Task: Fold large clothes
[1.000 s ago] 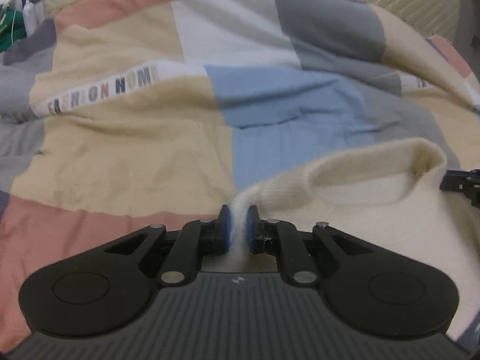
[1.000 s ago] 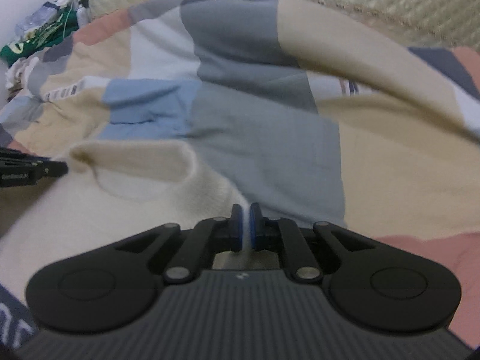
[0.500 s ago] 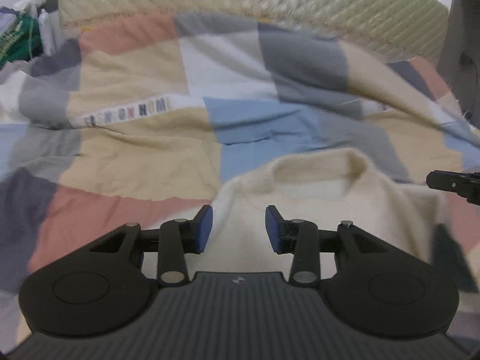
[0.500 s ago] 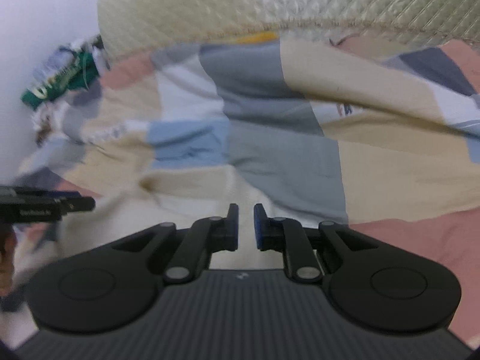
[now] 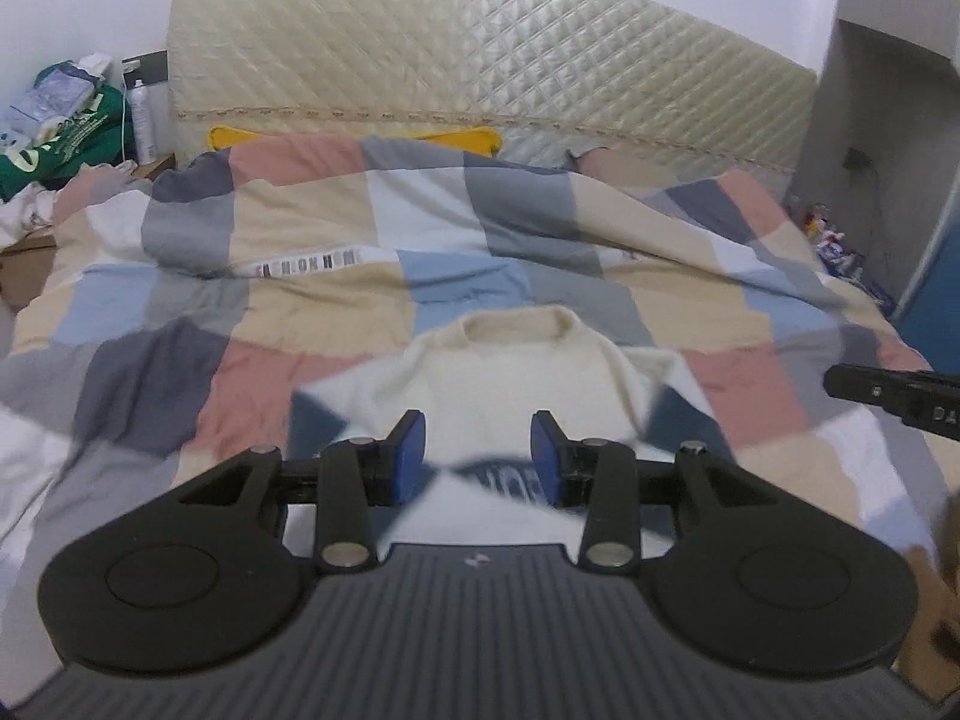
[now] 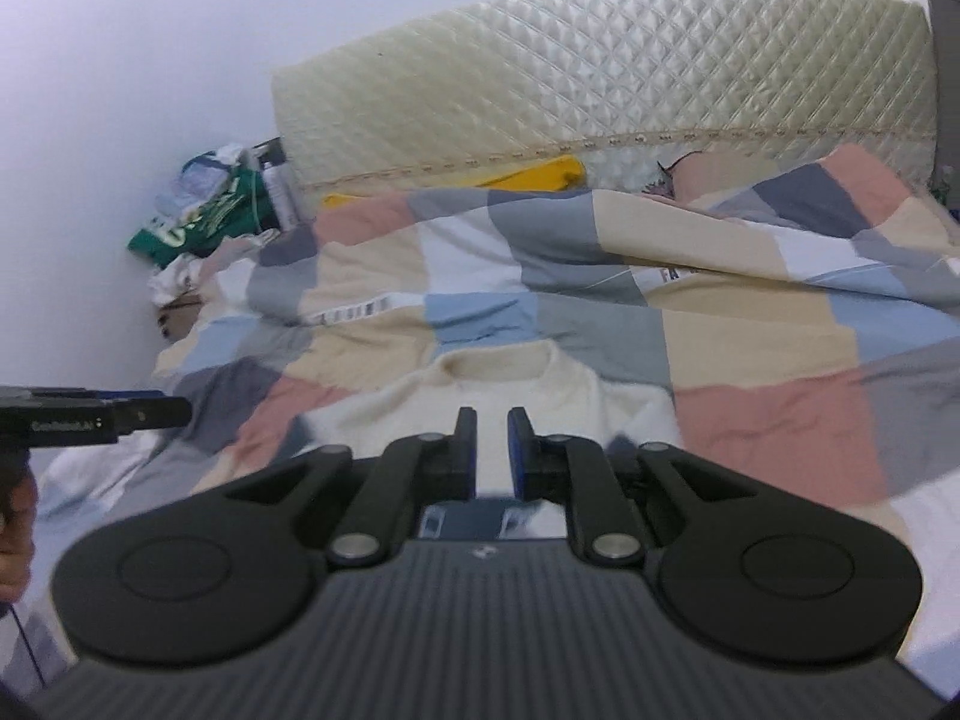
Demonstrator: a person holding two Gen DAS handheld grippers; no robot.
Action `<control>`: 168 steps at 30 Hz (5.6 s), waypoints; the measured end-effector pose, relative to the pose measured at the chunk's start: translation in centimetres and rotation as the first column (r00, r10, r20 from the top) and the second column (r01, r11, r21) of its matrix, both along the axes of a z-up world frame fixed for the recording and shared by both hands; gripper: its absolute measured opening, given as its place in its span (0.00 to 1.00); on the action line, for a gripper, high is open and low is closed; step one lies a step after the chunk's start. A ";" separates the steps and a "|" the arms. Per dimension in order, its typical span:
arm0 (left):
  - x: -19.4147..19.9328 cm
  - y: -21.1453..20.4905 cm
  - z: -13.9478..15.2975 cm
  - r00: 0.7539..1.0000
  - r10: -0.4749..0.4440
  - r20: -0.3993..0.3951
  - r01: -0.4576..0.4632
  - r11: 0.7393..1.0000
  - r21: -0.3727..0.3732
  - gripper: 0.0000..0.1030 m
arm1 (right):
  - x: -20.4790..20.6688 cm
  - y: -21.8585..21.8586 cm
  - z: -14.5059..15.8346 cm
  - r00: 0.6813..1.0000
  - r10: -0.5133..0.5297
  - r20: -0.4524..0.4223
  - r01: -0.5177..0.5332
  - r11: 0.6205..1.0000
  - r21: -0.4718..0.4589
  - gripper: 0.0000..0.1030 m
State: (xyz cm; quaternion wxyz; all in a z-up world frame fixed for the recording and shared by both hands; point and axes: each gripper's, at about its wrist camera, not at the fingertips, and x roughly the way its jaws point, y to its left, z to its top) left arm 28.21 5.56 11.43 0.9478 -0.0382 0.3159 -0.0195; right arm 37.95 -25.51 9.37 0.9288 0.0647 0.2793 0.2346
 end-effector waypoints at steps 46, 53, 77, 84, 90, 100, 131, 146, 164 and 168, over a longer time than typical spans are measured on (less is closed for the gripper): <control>-16.5 8.2 -21.3 0.871 0.215 -0.441 -0.400 0.833 -0.383 0.67 | -13.7 -13.3 -22.1 0.695 -0.223 -0.684 0.538 0.792 0.289 0.74; -17.1 8.9 -21.8 0.879 0.157 -0.449 -0.398 0.760 -0.513 0.67 | -14.2 -10.6 -21.4 0.777 0.050 -0.628 0.354 0.789 0.502 0.74; -16.3 5.1 -23.5 0.873 -0.070 -0.482 -0.288 0.724 -0.627 0.67 | -16.6 -8.9 -19.9 0.844 0.216 -0.491 0.182 0.746 0.641 0.74; -15.6 4.0 -23.7 0.872 -0.047 -0.488 -0.279 0.771 -0.572 0.45 | -14.9 -7.8 -23.7 0.724 0.073 -0.686 0.322 0.844 0.429 0.52; -17.0 5.3 -21.3 0.920 -0.032 -0.390 -0.248 0.724 -0.644 0.18 | -16.1 -7.8 -22.1 0.792 0.111 -0.601 0.248 0.841 0.482 0.19; -20.2 9.3 -12.0 0.989 -0.044 -0.144 -0.084 0.634 -0.769 0.11 | -18.7 -12.1 -15.4 0.907 0.223 -0.358 0.108 0.697 0.709 0.15; -29.1 8.6 -3.9 0.995 -0.077 0.066 0.100 0.619 -0.779 0.07 | -25.8 -14.8 -5.4 0.936 0.228 -0.270 0.037 0.696 0.717 0.18; 0.2 7.0 -7.5 0.997 0.079 -0.001 -0.069 0.856 -0.513 0.08 | -0.2 -10.8 -11.3 0.854 0.042 -0.518 0.343 0.704 0.622 0.19; 7.8 8.5 -19.4 0.988 0.013 -0.152 -0.088 0.865 -0.495 0.62 | 5.1 -8.6 -20.2 0.841 0.095 -0.533 0.314 0.718 0.622 0.54; 2.9 7.5 -16.6 0.994 -0.003 -0.105 -0.043 0.901 -0.432 0.62 | 2.6 -8.4 -17.1 0.891 0.118 -0.438 0.219 0.733 0.643 0.69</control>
